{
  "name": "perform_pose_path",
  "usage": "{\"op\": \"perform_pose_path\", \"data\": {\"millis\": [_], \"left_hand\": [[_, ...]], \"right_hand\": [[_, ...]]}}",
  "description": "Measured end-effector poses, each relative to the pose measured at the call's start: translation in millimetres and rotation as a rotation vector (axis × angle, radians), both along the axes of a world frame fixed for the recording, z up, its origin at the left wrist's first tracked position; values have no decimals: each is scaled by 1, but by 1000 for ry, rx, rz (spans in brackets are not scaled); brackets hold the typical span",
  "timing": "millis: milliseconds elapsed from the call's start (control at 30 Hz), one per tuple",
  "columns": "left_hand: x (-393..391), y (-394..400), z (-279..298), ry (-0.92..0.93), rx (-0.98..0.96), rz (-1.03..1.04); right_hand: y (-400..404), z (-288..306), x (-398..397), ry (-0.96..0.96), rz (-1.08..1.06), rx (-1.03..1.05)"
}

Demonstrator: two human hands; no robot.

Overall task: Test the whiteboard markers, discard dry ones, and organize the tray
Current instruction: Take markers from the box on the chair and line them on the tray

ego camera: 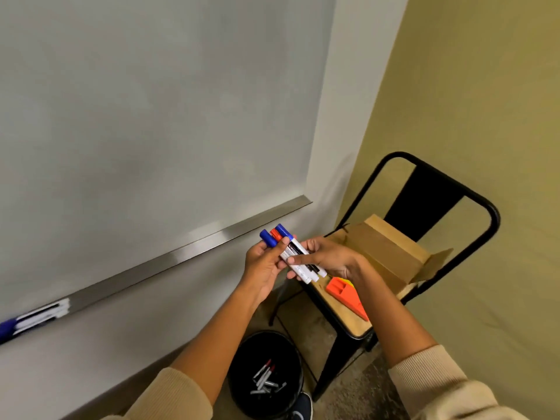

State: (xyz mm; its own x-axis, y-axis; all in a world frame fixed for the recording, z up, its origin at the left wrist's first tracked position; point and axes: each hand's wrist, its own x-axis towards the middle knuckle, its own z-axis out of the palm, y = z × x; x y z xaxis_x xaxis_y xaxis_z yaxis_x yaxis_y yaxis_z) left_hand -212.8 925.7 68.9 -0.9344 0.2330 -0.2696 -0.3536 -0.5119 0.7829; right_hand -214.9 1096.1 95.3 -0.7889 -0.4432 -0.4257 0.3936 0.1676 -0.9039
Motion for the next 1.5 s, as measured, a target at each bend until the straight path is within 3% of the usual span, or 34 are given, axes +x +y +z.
{"op": "perform_pose_path", "data": {"millis": [267, 533, 700, 967, 1167, 1267, 1400, 1500], "left_hand": [[67, -135, -5, -92, 48, 218], [102, -242, -29, -272, 82, 680], [93, -290, -52, -353, 90, 857], [34, -351, -77, -401, 87, 961], [-23, -380, -93, -426, 67, 902], [-33, -395, -109, -451, -75, 873], [-26, -419, -125, -455, -503, 849], [-19, -437, -128, -342, -869, 824]], "right_hand": [[-132, -11, 45, -120, 80, -13], [-252, -55, 70, -314, -223, -233], [-316, -81, 55, -354, -329, -298], [-384, -108, -19, -325, -298, -293], [-405, -124, -79, -261, -333, -208], [-407, -133, -104, -232, -363, -140], [-409, -145, -120, -206, -341, -44], [-414, -151, -125, -147, -324, 13]]}}
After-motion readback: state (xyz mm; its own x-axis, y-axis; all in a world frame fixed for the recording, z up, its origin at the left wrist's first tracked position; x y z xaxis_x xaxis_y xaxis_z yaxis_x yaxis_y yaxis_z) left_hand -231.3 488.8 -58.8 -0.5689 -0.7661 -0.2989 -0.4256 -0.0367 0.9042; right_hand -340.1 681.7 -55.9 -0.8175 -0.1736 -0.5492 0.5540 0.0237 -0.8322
